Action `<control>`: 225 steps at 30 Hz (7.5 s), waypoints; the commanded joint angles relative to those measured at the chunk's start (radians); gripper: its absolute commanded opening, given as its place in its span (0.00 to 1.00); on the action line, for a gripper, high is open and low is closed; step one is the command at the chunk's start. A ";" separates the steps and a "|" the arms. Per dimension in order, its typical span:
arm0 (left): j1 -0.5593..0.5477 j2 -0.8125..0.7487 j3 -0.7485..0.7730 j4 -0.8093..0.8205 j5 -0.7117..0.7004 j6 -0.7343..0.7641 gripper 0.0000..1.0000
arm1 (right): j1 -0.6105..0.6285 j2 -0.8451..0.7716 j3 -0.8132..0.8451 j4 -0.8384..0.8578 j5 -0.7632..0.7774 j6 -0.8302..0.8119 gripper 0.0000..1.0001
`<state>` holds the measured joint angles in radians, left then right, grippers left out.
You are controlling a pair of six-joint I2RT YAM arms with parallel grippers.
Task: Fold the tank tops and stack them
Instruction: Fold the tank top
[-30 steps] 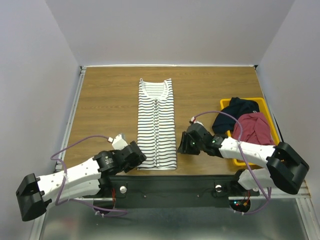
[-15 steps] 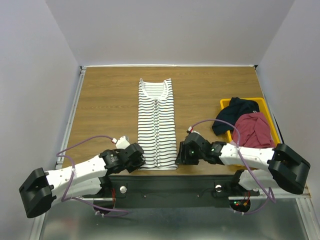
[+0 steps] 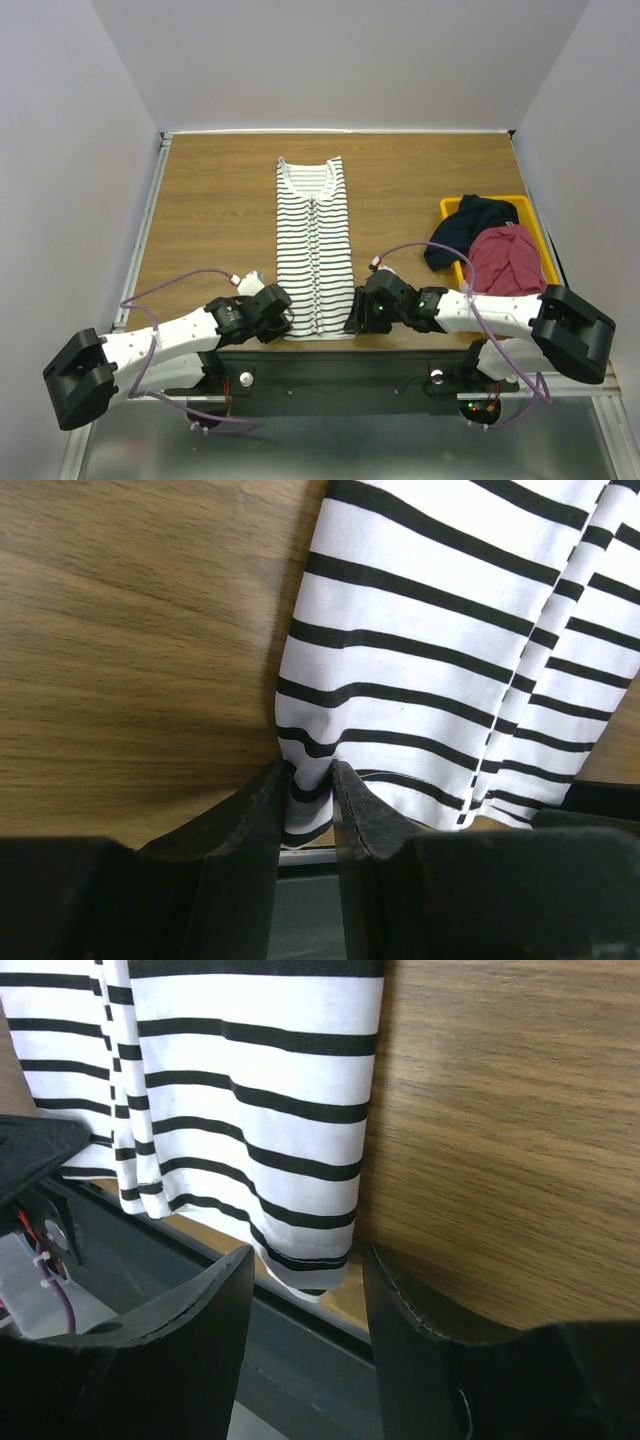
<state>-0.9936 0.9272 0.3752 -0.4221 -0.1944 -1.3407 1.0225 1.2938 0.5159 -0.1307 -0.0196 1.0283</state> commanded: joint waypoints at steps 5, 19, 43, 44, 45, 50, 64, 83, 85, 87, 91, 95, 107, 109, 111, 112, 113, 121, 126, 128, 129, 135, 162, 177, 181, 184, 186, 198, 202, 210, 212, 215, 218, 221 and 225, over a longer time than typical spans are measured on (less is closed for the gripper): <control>-0.010 0.071 0.018 0.046 0.042 0.043 0.32 | 0.010 0.019 -0.031 0.000 0.035 0.006 0.34; -0.056 0.055 0.022 0.060 0.055 0.029 0.21 | 0.008 -0.025 0.035 -0.142 0.110 -0.051 0.07; 0.300 0.077 0.327 0.039 0.055 0.334 0.00 | -0.133 0.159 0.498 -0.230 0.104 -0.229 0.06; 0.317 0.088 0.344 0.058 0.075 0.347 0.00 | -0.159 0.170 0.515 -0.230 0.099 -0.244 0.06; 0.332 0.100 0.355 0.068 0.085 0.369 0.00 | -0.173 0.192 0.544 -0.230 0.093 -0.252 0.06; 0.415 0.208 0.432 0.123 0.122 0.429 0.00 | -0.258 0.286 0.646 -0.228 0.058 -0.301 0.06; 0.622 0.594 0.744 0.250 0.277 0.517 0.00 | -0.456 0.648 1.061 -0.228 -0.077 -0.393 0.06; 0.739 0.890 0.962 0.342 0.377 0.526 0.00 | -0.530 0.920 1.371 -0.227 -0.120 -0.416 0.06; 0.745 0.900 0.959 0.361 0.389 0.526 0.00 | -0.533 0.944 1.397 -0.227 -0.117 -0.418 0.07; 0.756 0.917 0.958 0.379 0.403 0.526 0.04 | -0.536 0.967 1.421 -0.227 -0.108 -0.415 0.19; 0.768 0.926 0.956 0.418 0.403 0.537 0.63 | -0.545 0.987 1.455 -0.225 -0.097 -0.412 0.45; 0.782 0.882 0.940 0.457 0.380 0.549 0.86 | -0.545 0.977 1.509 -0.225 -0.060 -0.428 0.68; 0.797 0.854 0.921 0.353 0.230 0.554 0.65 | -0.530 0.924 1.418 -0.221 -0.009 -0.488 0.67; 0.797 0.868 0.933 0.350 0.211 0.560 0.62 | -0.530 0.940 1.429 -0.215 -0.003 -0.523 0.62; 0.797 0.898 0.968 0.341 0.202 0.580 0.58 | -0.530 0.982 1.458 -0.213 0.007 -0.556 0.60; 0.799 0.912 0.985 0.333 0.202 0.584 0.57 | -0.530 0.983 1.467 -0.211 0.009 -0.563 0.60; 0.800 0.936 0.999 0.318 0.202 0.591 0.57 | -0.530 0.999 1.486 -0.210 0.009 -0.571 0.60; 0.802 1.024 1.096 0.272 0.164 0.607 0.55 | -0.530 1.065 1.543 -0.208 0.014 -0.602 0.56; 0.806 1.065 1.122 0.270 0.188 0.617 0.55 | -0.529 1.095 1.576 -0.207 0.014 -0.625 0.53; 0.808 1.075 1.119 0.275 0.190 0.620 0.54 | -0.529 1.108 1.592 -0.207 0.041 -0.629 0.53; 0.809 1.076 1.119 0.275 0.190 0.621 0.55 | -0.530 1.115 1.598 -0.207 0.044 -0.632 0.53; 0.811 1.079 1.097 0.284 0.190 0.626 0.55 | -0.530 1.150 1.635 -0.207 0.053 -0.640 0.52; 0.814 1.161 1.154 0.309 0.259 0.643 0.22 | -0.529 1.196 1.679 -0.207 0.047 -0.637 0.29; 0.805 1.121 1.170 0.301 0.248 0.687 0.00 | -0.530 1.159 1.687 -0.207 0.047 -0.619 0.05; 0.800 1.108 1.162 0.310 0.247 0.695 0.09 | -0.530 1.145 1.675 -0.207 0.050 -0.617 0.04; 0.799 1.104 1.160 0.319 0.250 0.696 0.12 | -0.529 1.136 1.664 -0.205 0.049 -0.616 0.04; 0.797 1.105 1.163 0.321 0.251 0.695 0.13 | -0.530 1.133 1.661 -0.204 0.049 -0.614 0.04; 0.794 1.092 1.142 0.333 0.250 0.706 0.32 | -0.530 1.130 1.650 -0.199 0.037 -0.608 0.03; 0.794 1.088 1.139 0.332 0.237 0.707 0.27 | -0.530 1.125 1.645 -0.198 0.037 -0.608 0.03; 0.794 1.093 1.143 0.324 0.233 0.715 0.00 | -0.530 1.115 1.635 -0.195 0.037 -0.605 0.01; 0.793 1.090 1.145 0.325 0.236 0.719 0.00 | -0.530 1.108 1.630 -0.193 0.040 -0.606 0.00; 0.788 1.085 1.151 0.332 0.236 0.732 0.00 | -0.530 1.095 1.624 -0.193 0.041 -0.603 0.00; 0.782 1.078 1.151 0.345 0.245 0.750 0.00 | -0.530 1.081 1.616 -0.190 0.041 -0.600 0.00; 0.774 1.059 1.136 0.379 0.259 0.759 0.00 | -0.530 1.058 1.607 -0.184 0.043 -0.597 0.00; 0.767 1.043 1.116 0.414 0.276 0.765 0.00 | -0.530 1.041 1.586 -0.178 0.055 -0.594 0.00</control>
<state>-0.2146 2.0716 1.4948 -0.0853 0.0578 -0.6056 0.4858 2.4180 2.1197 -0.3634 0.0189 0.4248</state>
